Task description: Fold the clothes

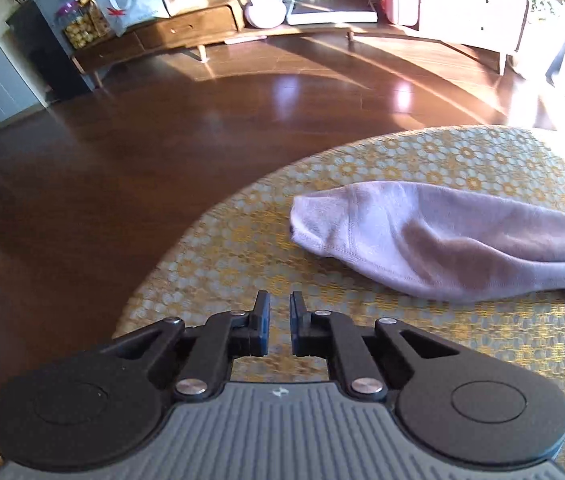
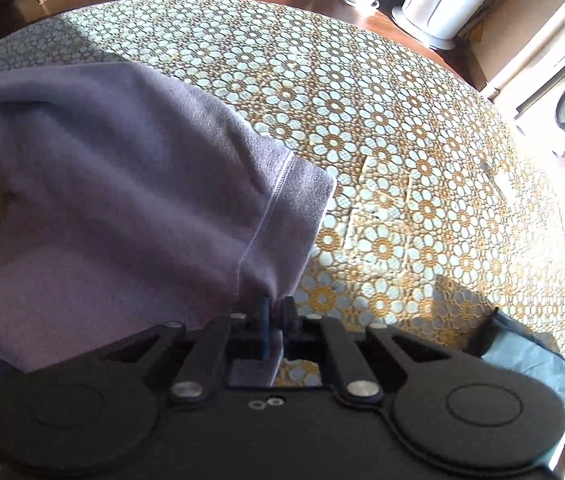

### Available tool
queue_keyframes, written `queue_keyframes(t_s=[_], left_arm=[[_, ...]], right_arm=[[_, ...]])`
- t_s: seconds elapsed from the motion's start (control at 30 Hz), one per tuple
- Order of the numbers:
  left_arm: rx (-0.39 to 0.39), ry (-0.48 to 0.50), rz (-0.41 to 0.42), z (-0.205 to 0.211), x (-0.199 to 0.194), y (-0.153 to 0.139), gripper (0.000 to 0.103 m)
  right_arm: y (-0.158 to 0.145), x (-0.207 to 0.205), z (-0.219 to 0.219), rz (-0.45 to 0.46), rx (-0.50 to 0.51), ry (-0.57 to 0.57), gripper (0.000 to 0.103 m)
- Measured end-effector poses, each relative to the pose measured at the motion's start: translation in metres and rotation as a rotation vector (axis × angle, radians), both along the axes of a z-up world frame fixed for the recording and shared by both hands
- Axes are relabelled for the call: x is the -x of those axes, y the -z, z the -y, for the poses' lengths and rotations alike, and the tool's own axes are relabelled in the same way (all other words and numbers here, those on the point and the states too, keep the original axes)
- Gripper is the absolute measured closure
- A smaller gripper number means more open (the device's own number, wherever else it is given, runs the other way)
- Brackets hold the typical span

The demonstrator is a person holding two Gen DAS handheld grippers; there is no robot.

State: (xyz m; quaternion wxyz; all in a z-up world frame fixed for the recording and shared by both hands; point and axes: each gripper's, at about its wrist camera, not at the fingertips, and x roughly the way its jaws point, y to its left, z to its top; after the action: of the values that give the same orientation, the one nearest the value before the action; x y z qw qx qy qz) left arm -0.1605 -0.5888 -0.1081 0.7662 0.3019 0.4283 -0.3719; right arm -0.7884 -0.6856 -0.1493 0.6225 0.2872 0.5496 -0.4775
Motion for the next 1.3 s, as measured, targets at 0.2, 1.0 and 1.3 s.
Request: queue_keyframes(t_s=[0.2,1.0,1.3], left_arm=[[-0.007,0.066,-0.071,0.021,0.02,0.02,0.076],[0.035,-0.275,-0.296,0.07,-0.029,0.082,0.074],[0.101,-0.291,-0.136,0.065,-0.048,0.042,0.095]], right_arm=[[0.005,0.025,0.008,0.097,-0.056,0.06,0.0],[0.013,-0.037,0.05,0.147,-0.051,-0.066,0.0],[0.036,-0.04,0.055,0.075,-0.116,-0.136,0.0]])
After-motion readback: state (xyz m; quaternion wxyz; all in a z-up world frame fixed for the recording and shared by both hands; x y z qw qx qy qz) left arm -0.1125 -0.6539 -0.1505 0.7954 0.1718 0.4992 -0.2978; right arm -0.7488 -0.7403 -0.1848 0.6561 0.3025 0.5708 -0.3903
